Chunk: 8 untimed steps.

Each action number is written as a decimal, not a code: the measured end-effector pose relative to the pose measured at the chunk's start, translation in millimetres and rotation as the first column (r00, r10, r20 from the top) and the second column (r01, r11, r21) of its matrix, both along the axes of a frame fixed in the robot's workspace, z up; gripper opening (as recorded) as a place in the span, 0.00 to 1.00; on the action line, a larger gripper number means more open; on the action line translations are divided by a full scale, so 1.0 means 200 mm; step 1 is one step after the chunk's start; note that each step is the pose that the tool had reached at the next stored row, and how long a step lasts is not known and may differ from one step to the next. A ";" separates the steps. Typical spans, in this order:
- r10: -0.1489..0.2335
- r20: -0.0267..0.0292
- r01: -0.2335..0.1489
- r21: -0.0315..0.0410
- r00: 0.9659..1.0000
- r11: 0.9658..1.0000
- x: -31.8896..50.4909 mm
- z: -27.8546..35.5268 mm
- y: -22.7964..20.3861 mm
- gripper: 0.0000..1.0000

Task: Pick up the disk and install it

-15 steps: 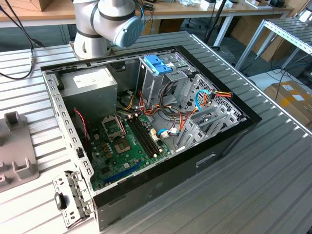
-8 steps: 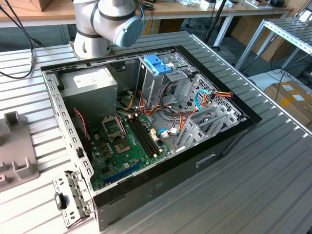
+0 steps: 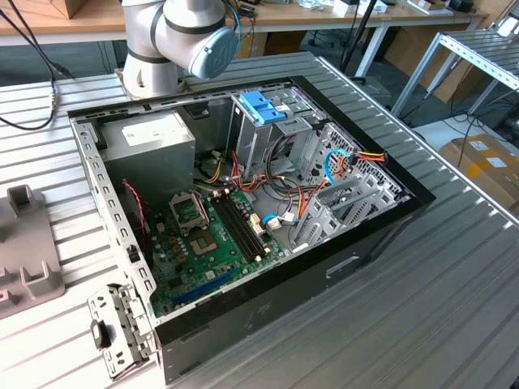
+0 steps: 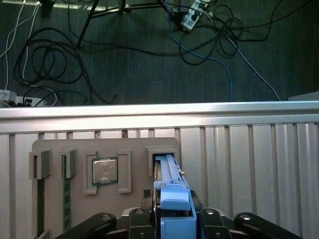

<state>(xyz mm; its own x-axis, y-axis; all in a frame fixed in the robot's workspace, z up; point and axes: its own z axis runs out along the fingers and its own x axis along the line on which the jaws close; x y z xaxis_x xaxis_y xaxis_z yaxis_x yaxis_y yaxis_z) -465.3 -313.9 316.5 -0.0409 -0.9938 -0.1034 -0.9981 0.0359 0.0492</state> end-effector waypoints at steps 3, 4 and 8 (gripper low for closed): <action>0.000 0.000 0.000 0.003 1.000 1.000 0.000 0.011 0.000 0.37; 0.000 0.000 0.000 0.004 1.000 1.000 0.000 0.013 0.000 0.37; 0.000 0.000 0.000 0.006 1.000 1.000 0.000 0.022 0.000 0.37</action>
